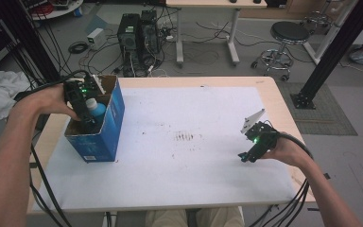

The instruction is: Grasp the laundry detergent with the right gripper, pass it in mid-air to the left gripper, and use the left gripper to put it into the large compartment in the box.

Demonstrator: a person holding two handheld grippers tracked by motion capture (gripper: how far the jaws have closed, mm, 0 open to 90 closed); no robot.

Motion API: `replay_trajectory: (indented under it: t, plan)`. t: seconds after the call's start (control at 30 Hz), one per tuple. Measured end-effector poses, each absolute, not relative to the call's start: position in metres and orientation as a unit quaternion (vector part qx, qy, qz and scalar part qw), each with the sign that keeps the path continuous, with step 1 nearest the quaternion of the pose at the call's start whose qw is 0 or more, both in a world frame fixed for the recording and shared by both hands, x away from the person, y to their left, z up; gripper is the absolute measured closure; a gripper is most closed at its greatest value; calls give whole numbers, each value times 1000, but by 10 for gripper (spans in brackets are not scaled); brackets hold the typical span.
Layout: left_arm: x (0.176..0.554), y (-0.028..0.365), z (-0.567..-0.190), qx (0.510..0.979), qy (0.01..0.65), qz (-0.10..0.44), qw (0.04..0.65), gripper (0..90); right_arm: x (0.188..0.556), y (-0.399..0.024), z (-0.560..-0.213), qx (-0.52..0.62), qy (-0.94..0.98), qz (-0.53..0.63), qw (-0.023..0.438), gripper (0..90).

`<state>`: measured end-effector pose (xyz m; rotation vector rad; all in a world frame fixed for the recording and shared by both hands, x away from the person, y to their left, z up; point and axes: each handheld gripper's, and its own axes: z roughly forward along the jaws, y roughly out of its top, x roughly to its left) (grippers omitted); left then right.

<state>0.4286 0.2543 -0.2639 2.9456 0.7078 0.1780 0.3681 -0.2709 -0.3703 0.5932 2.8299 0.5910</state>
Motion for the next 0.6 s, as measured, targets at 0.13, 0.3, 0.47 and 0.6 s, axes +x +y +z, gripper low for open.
replay_trajectory:
  t: [0.13, 0.3, 0.47, 0.6]
  plan:
    - [428, 254, -257, 969, 232, 65, 51, 205, 368, -272, -370, 202, 954, 200, 96, 124]
    - [428, 255, -249, 968, 235, 71, 51, 205, 367, -271, -370, 201, 954, 201, 96, 124]
    - [428, 257, -240, 968, 236, 77, 49, 205, 367, -270, -369, 199, 954, 200, 98, 124]
    - [429, 258, -231, 967, 237, 84, 49, 205, 367, -270, -368, 201, 954, 200, 98, 124]
